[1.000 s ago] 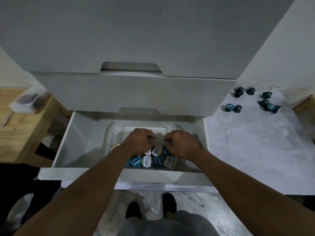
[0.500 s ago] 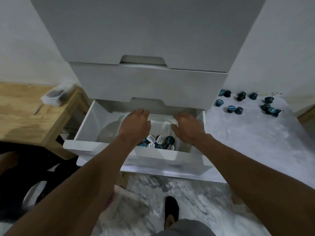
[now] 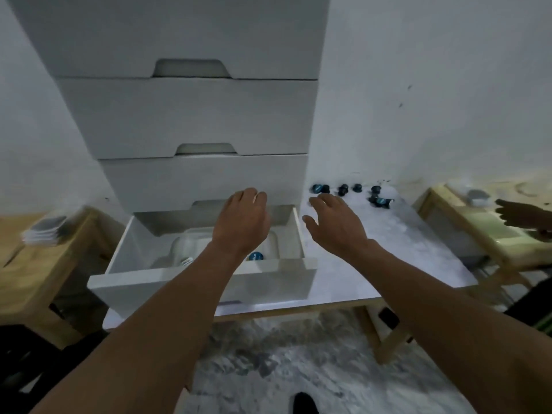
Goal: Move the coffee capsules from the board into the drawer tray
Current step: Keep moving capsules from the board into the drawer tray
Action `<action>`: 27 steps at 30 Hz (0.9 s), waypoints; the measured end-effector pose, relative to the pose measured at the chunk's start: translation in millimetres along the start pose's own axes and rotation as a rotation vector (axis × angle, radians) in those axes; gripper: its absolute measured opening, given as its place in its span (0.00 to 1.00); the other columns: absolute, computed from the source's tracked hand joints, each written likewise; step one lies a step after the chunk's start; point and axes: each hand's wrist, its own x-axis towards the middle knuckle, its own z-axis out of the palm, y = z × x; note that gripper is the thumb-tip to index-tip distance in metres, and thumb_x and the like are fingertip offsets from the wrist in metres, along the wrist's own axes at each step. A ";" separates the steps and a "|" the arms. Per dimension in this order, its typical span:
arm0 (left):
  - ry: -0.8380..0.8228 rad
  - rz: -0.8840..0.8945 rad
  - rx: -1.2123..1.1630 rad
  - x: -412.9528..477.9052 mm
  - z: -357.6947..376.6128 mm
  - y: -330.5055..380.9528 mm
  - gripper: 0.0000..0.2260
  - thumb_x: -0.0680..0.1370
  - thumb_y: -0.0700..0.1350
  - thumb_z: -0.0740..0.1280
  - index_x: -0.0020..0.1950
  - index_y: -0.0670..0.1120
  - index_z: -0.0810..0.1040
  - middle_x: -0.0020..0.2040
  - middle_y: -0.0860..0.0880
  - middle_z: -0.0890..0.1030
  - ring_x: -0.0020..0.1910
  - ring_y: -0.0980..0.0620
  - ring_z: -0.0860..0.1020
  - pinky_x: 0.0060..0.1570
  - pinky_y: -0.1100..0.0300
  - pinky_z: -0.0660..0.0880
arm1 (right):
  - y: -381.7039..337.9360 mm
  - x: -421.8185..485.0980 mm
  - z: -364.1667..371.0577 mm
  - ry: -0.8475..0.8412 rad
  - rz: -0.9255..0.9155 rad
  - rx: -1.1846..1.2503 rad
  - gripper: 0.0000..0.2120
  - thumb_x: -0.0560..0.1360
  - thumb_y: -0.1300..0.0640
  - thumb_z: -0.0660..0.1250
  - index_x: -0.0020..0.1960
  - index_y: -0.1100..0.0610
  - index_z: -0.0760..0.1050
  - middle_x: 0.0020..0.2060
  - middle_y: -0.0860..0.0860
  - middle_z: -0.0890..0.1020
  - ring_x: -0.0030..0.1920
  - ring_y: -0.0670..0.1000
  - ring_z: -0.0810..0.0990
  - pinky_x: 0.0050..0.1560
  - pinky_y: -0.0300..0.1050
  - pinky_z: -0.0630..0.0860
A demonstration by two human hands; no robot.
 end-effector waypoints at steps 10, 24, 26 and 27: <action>-0.001 0.153 -0.047 60.5 -1.0 110.4 0.08 0.68 0.42 0.71 0.45 0.41 0.78 0.40 0.43 0.79 0.36 0.43 0.78 0.31 0.56 0.75 | 98.4 -27.0 -49.1 0.070 0.171 -0.024 0.21 0.78 0.49 0.60 0.67 0.58 0.69 0.64 0.56 0.74 0.64 0.58 0.71 0.59 0.51 0.72; -0.016 0.016 -0.086 158.6 70.9 239.7 0.09 0.73 0.46 0.68 0.47 0.41 0.78 0.43 0.44 0.80 0.39 0.43 0.79 0.32 0.56 0.73 | 275.3 13.8 -54.1 -0.037 0.108 -0.005 0.18 0.78 0.46 0.59 0.59 0.59 0.73 0.56 0.56 0.77 0.56 0.56 0.75 0.52 0.51 0.75; -0.035 -0.006 -0.071 169.3 80.4 249.4 0.09 0.72 0.46 0.69 0.47 0.41 0.79 0.42 0.44 0.81 0.37 0.44 0.79 0.31 0.56 0.73 | 293.7 24.2 -53.4 -0.055 0.096 0.011 0.18 0.78 0.47 0.59 0.59 0.58 0.73 0.56 0.56 0.77 0.56 0.56 0.74 0.52 0.51 0.75; -0.043 -0.017 -0.068 173.6 85.5 251.7 0.09 0.72 0.46 0.69 0.46 0.41 0.79 0.42 0.44 0.81 0.37 0.44 0.79 0.31 0.56 0.73 | 300.7 29.6 -51.8 -0.063 0.084 0.015 0.18 0.77 0.47 0.59 0.60 0.58 0.73 0.56 0.56 0.77 0.57 0.56 0.74 0.53 0.51 0.75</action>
